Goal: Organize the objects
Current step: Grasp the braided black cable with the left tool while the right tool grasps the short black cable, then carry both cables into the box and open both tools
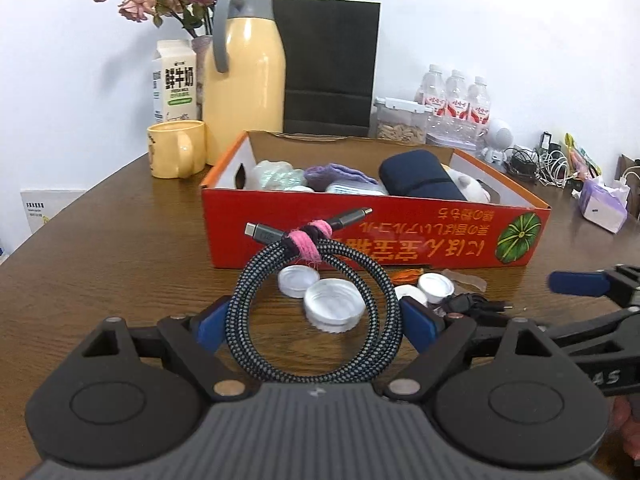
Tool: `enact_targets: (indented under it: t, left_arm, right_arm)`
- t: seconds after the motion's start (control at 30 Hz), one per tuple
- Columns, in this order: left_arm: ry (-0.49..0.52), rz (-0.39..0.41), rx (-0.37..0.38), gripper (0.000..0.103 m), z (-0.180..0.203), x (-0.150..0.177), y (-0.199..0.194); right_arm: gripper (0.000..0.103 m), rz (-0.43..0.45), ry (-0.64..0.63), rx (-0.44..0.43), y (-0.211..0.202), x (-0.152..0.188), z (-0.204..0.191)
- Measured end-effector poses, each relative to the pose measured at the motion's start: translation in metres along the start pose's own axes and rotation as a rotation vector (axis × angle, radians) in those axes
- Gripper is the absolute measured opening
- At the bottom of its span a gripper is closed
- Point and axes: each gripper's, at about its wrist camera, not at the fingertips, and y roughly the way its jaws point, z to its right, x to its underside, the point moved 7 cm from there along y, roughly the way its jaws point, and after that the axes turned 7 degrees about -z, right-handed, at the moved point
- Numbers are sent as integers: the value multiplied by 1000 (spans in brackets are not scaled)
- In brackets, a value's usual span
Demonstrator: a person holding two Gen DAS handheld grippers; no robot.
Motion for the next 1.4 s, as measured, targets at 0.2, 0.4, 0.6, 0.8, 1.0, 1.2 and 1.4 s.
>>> enact_targets:
  t: [0.2, 0.4, 0.6, 0.8, 1.0, 1.2, 1.4]
  left_arm:
    - [-28, 8, -3, 88, -18, 1, -4]
    - [-35, 5, 4, 88, -19, 1, -4]
    - [-39, 10, 1, 88, -20, 3, -5]
    - [-35, 17, -2, 88, -21, 3, -7]
    - [-20, 44, -38, 88, -18, -4, -15]
    - [-8, 107, -27, 88, -9, -42, -27]
    - [4, 142, -35, 88, -2, -86, -16]
  right_arm:
    - [78, -73, 20, 1, 23, -4, -13]
    - [48, -89, 5, -17, 24, -1, -24]
    - [45, -46, 22, -23, 13, 1, -24]
    - [44, -4, 20, -31, 1, 3, -25]
    - [44, 55, 3, -22, -10, -4, -26]
    - [44, 129, -17, -11, -20, -33, -24]
    - [44, 184, -40, 25, -15, -73, -16]
